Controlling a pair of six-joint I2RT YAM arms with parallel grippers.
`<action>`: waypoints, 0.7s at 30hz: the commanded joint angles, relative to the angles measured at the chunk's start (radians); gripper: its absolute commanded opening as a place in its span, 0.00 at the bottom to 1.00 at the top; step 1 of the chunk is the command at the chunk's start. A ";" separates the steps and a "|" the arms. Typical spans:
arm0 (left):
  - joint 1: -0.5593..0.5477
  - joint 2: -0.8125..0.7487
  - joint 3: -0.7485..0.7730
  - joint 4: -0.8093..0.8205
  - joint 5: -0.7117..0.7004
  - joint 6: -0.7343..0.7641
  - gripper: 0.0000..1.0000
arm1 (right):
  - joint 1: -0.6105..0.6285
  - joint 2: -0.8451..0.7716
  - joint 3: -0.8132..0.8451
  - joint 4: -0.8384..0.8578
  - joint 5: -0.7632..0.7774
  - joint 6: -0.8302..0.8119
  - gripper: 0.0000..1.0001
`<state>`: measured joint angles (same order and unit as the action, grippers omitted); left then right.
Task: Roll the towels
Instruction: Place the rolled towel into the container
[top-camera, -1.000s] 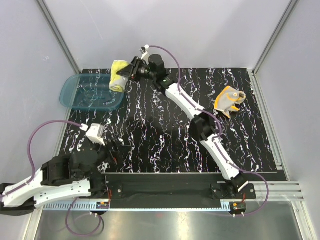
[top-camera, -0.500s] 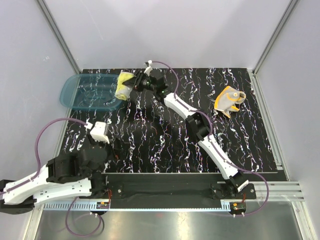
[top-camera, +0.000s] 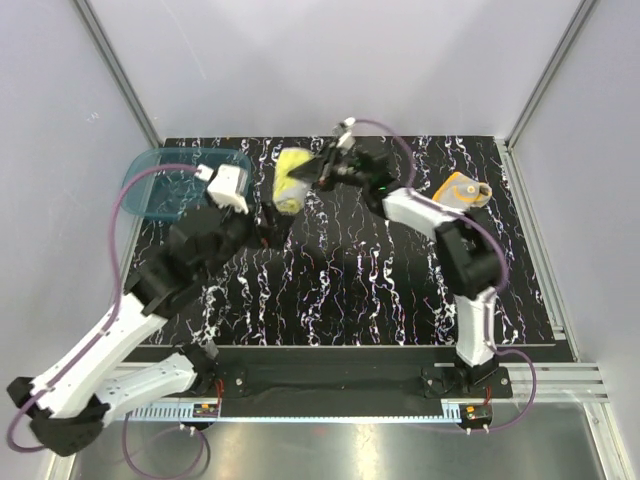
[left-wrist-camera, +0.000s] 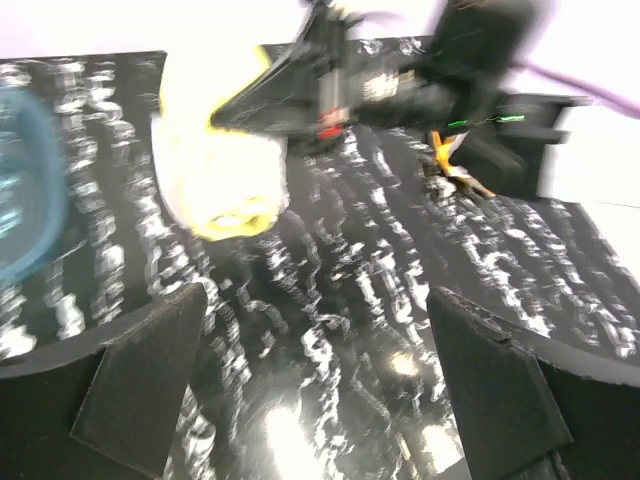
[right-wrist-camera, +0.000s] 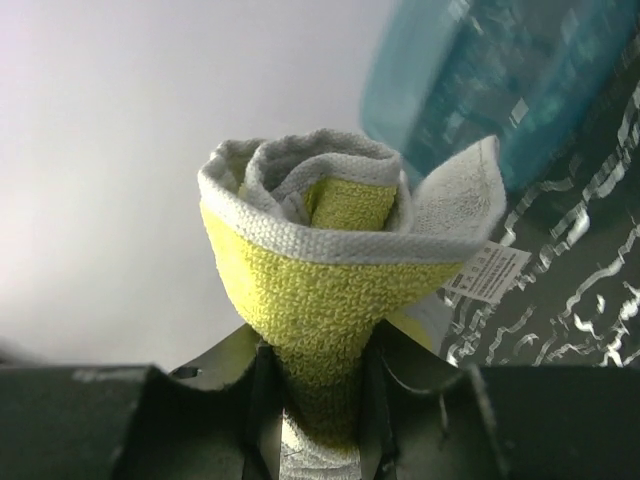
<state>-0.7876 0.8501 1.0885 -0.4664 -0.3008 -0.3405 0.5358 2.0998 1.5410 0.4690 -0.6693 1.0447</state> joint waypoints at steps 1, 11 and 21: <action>0.185 0.046 -0.022 0.291 0.559 -0.015 0.99 | -0.049 -0.214 -0.138 0.199 -0.117 0.034 0.00; 0.317 0.150 -0.157 0.692 0.781 -0.159 0.99 | -0.065 -0.461 -0.295 0.207 -0.165 0.106 0.00; 0.355 0.193 -0.125 0.671 0.727 -0.105 0.99 | -0.065 -0.492 -0.363 0.325 -0.190 0.190 0.00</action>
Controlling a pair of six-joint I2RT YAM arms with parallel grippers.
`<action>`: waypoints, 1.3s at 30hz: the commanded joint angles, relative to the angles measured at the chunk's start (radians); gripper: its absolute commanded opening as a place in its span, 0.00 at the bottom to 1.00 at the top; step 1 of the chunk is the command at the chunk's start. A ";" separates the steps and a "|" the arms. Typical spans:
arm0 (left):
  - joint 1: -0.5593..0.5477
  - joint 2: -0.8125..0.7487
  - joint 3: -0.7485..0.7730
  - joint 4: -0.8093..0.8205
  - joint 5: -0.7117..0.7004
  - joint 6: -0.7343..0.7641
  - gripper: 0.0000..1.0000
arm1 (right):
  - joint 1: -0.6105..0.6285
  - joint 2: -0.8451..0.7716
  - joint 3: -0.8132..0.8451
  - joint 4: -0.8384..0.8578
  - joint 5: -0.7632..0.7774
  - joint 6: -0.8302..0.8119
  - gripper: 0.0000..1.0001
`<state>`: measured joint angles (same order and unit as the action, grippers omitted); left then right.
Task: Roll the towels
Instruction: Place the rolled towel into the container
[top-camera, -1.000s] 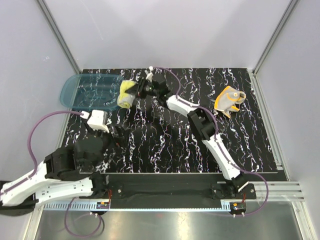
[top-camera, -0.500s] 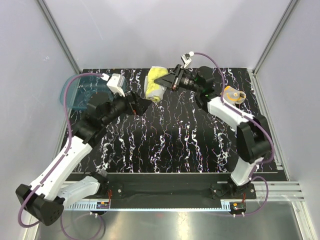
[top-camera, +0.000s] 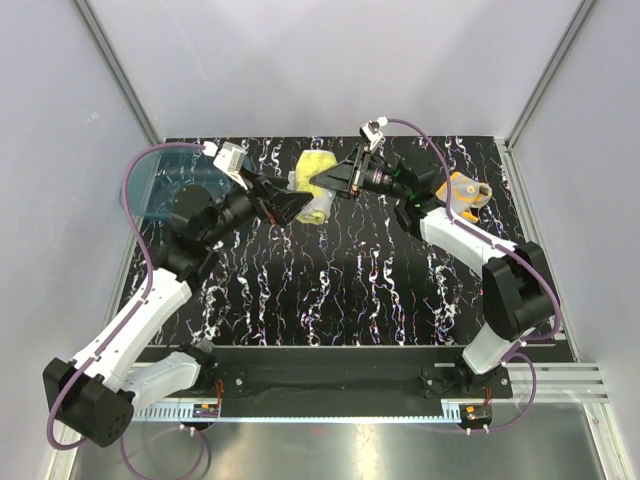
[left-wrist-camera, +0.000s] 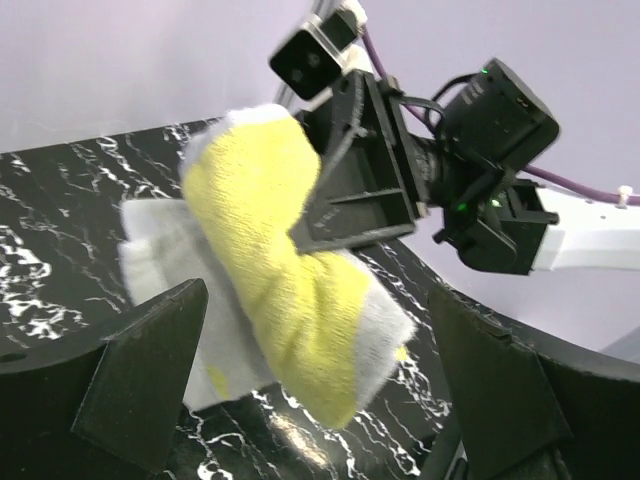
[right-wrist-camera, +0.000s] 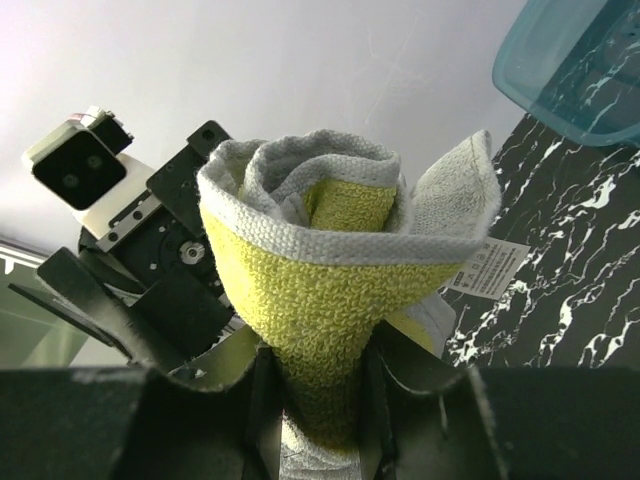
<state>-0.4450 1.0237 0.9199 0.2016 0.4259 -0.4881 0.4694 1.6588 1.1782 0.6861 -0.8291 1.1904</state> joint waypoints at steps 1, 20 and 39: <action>0.014 0.029 0.054 -0.022 -0.015 0.078 0.99 | 0.002 -0.054 -0.002 0.116 -0.033 0.052 0.00; 0.341 0.415 -0.225 1.464 0.369 -0.968 0.99 | 0.002 0.137 0.047 0.716 -0.114 0.514 0.00; 0.331 0.369 -0.196 1.463 0.376 -1.021 0.99 | 0.003 0.332 0.202 0.880 -0.021 0.627 0.00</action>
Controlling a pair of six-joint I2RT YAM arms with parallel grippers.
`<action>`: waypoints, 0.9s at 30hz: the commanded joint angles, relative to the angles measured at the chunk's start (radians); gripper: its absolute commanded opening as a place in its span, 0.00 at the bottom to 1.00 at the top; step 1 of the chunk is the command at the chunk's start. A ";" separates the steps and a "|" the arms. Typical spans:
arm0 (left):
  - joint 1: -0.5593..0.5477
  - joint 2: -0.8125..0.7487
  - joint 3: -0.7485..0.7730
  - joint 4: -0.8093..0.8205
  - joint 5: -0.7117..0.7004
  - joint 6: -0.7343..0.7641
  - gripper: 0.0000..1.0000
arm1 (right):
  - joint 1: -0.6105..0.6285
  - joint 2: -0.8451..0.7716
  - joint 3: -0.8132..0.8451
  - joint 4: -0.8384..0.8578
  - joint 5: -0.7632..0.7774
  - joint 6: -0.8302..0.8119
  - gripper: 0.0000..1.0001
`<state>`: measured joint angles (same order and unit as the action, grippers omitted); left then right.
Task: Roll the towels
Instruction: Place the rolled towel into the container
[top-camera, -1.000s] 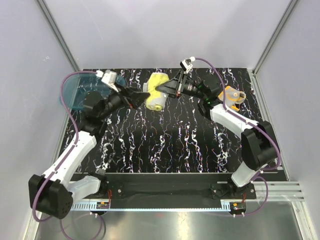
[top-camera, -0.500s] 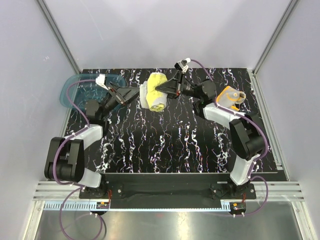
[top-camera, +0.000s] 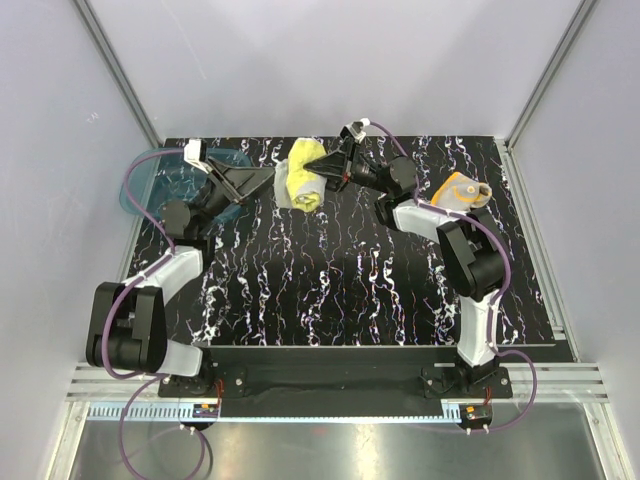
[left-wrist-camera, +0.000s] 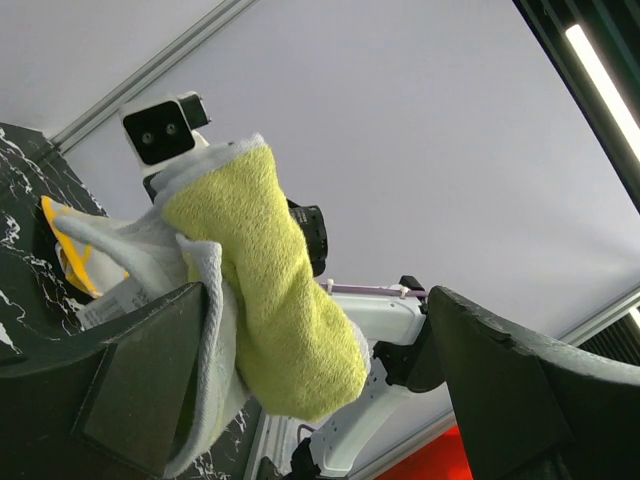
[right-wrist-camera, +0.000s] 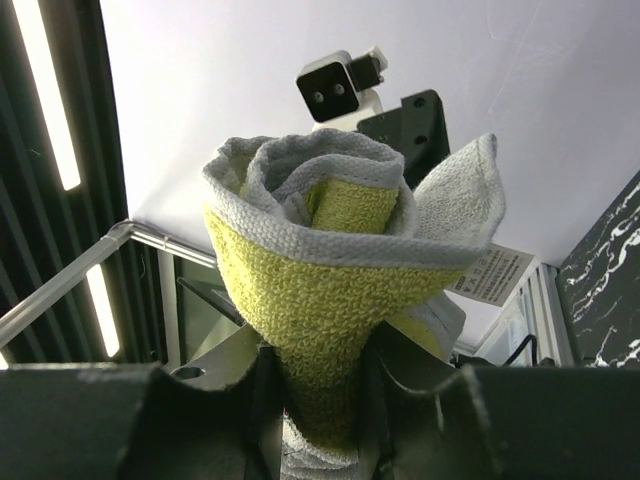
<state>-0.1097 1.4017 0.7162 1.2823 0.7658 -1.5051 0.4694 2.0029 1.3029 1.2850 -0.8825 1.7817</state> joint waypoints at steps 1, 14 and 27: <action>-0.005 -0.006 0.003 0.381 0.044 0.002 0.99 | 0.006 -0.010 0.085 0.280 0.034 0.041 0.00; -0.024 -0.142 0.037 -0.313 0.038 0.468 0.99 | 0.014 -0.058 0.070 0.286 0.007 0.047 0.00; -0.025 -0.054 0.034 -0.095 0.079 0.358 0.99 | 0.052 -0.041 0.131 0.286 -0.015 0.064 0.00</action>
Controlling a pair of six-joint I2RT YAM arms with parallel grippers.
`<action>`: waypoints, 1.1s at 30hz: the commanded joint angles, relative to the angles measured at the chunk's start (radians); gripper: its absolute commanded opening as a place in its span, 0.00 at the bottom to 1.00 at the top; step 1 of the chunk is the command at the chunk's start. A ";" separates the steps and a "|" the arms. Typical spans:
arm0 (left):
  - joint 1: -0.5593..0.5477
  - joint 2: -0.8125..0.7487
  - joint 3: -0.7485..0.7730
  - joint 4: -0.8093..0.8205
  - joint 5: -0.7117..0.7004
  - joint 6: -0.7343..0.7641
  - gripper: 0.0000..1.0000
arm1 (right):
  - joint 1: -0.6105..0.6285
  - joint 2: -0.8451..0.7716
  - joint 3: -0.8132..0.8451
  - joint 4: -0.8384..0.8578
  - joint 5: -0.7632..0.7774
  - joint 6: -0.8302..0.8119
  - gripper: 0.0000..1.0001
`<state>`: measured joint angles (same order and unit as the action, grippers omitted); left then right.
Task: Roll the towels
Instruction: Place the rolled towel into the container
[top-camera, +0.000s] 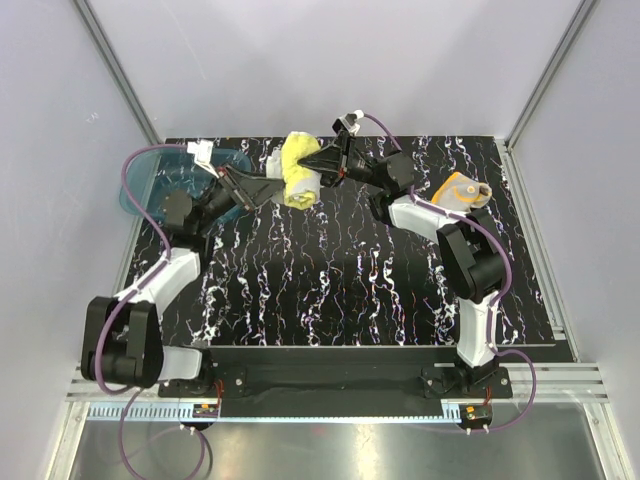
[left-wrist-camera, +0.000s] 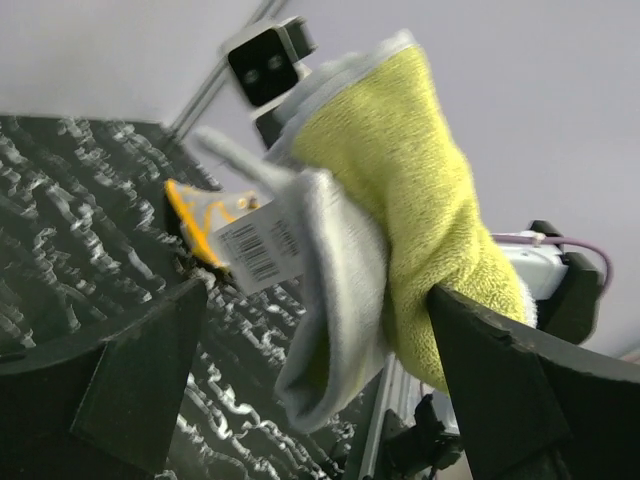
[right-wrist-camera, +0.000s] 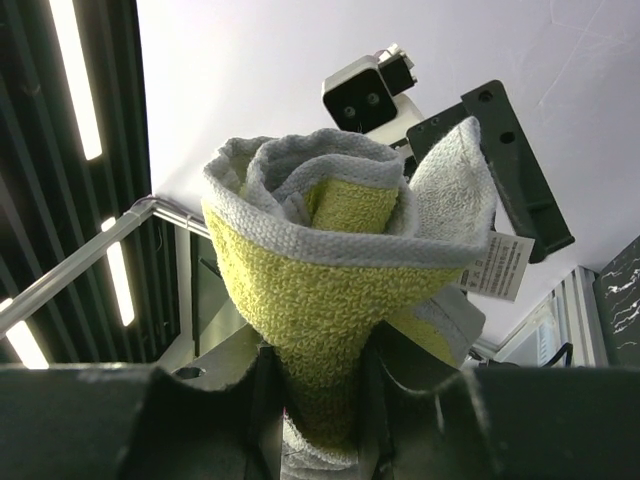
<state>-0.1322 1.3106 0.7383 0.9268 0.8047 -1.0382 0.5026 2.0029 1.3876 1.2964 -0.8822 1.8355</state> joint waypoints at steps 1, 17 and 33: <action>-0.003 0.055 0.012 0.332 0.048 -0.156 0.99 | 0.017 -0.033 0.042 0.274 -0.014 0.011 0.00; -0.001 0.118 0.070 0.687 0.050 -0.516 0.99 | 0.019 0.037 0.059 0.210 -0.089 -0.071 0.00; -0.198 -0.151 0.233 -0.658 -0.134 0.383 0.99 | 0.024 -0.139 0.037 -0.413 -0.038 -0.516 0.00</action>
<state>-0.2810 1.1938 0.9127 0.5598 0.7460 -0.9092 0.5137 1.8980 1.4006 0.9909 -0.9524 1.4040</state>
